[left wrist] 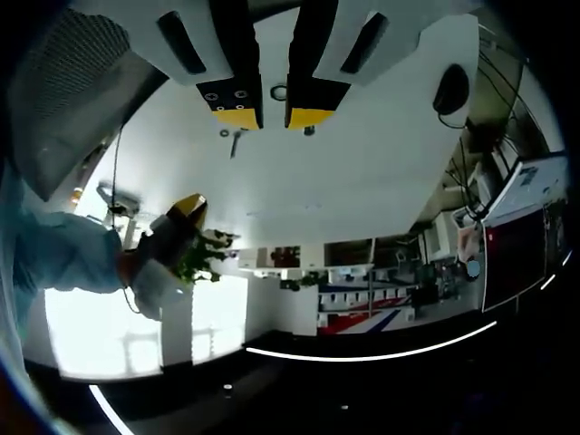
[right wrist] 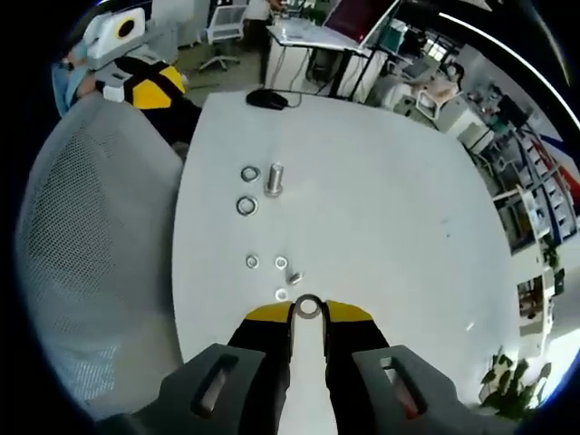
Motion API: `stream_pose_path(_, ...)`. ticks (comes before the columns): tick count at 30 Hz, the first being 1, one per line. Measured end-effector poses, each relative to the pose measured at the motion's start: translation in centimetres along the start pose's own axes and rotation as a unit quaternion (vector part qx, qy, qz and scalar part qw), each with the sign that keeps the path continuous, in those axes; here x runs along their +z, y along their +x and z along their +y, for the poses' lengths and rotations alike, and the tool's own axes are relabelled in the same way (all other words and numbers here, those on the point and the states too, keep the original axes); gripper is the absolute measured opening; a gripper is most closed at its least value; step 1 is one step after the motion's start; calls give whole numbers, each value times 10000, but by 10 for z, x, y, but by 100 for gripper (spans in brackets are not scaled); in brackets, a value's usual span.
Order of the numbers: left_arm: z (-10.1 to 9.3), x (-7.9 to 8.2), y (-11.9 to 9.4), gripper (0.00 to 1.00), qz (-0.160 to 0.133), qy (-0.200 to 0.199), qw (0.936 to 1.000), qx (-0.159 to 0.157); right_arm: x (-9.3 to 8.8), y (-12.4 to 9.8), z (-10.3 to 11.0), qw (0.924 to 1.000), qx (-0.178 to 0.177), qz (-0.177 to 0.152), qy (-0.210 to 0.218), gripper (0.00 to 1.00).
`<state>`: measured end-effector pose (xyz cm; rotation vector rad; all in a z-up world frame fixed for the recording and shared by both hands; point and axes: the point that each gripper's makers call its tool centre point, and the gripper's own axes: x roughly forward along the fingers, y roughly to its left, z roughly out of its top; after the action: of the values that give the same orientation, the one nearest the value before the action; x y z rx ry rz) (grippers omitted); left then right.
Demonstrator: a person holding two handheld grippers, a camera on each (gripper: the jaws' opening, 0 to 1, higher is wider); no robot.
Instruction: Place the washer onto the threaded stud by aligning its center hole with the stud, sliding it down to the base, and recovering from edge contact or off-axis alignment until the washer reaches the visible bottom stop.
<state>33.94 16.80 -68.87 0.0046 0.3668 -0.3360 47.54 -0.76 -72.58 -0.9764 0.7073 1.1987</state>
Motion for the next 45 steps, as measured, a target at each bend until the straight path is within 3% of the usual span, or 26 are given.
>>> stream_pose_path(12, 0, -1, 0, 7, 16, -9, 10000, 18, 1, 13, -20, 9998, 5, 135, -113, 14)
stream_pose_path(19, 1, -1, 0, 7, 13, -20, 10000, 25, 1, 26, -24, 9995, 179, 226, -157, 14)
stream_pose_path(45, 2, -2, 0, 7, 61, -63, 10000, 40, 7, 60, -6, 9935, 827, 524, -578, 14)
